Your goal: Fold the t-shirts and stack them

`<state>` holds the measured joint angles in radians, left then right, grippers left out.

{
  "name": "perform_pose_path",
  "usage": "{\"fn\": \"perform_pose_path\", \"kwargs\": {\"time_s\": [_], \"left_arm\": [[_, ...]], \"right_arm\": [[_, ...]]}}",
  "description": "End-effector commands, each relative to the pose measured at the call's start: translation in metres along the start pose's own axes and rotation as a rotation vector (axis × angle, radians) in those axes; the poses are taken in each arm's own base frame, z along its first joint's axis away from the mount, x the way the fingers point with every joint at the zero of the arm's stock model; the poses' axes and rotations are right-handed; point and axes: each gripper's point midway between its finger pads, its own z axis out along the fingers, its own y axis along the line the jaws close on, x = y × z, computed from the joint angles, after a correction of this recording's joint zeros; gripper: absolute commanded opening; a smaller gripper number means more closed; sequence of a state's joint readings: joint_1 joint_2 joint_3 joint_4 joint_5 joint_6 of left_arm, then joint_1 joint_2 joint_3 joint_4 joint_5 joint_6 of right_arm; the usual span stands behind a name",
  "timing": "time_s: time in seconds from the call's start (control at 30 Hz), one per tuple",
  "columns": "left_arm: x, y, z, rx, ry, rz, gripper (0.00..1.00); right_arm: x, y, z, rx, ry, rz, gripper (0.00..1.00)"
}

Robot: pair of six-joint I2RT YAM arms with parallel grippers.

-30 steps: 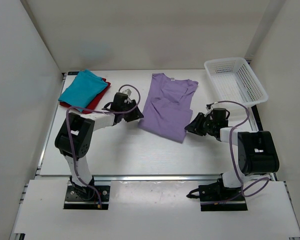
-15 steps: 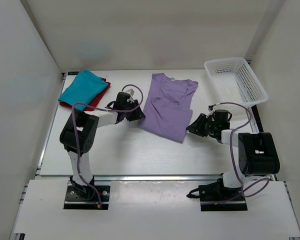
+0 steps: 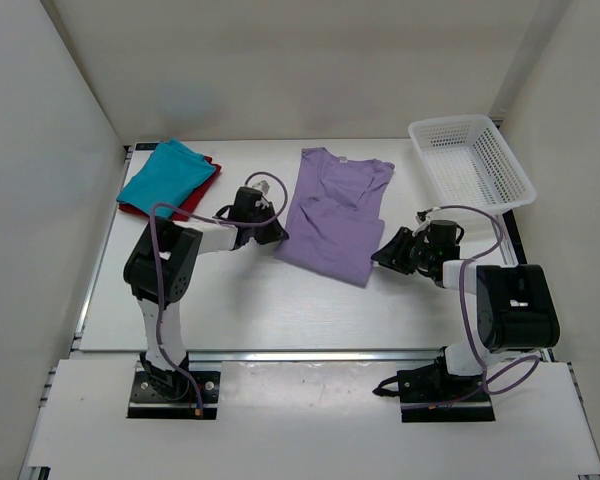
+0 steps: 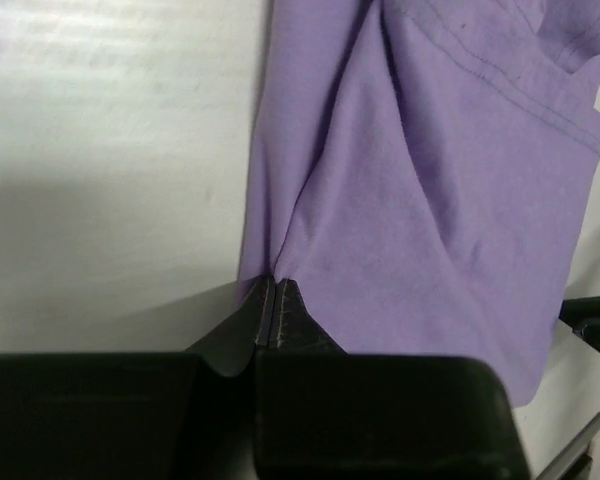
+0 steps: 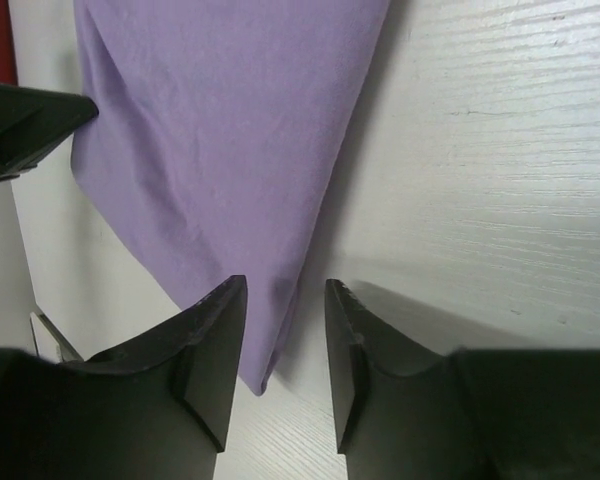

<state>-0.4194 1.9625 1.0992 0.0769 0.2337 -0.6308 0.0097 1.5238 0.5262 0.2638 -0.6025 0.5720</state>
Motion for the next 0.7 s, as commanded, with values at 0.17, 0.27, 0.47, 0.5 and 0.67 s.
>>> {"fn": "perform_pose_path", "kwargs": {"time_s": [0.17,0.27,0.47,0.5,0.67], "left_arm": [[0.013,0.001,-0.054,0.115,-0.093,-0.151,0.0],[0.029,0.002,-0.072,0.124,-0.109,-0.166,0.01],[0.061,0.013,-0.104,0.147,-0.129,-0.209,0.08],[0.066,0.017,-0.107,0.137,-0.123,-0.207,0.13],[0.039,0.017,-0.131,0.125,-0.235,-0.171,0.38]], "right_arm": [[0.003,0.0,0.01,-0.001,0.041,-0.06,0.49],[0.02,0.001,0.012,-0.013,0.091,-0.061,0.4],[0.04,0.008,0.0,-0.015,0.101,-0.084,0.14],[0.034,0.009,-0.004,0.012,0.067,-0.112,0.17],[-0.004,0.05,-0.017,0.051,-0.044,-0.261,0.28]]}}
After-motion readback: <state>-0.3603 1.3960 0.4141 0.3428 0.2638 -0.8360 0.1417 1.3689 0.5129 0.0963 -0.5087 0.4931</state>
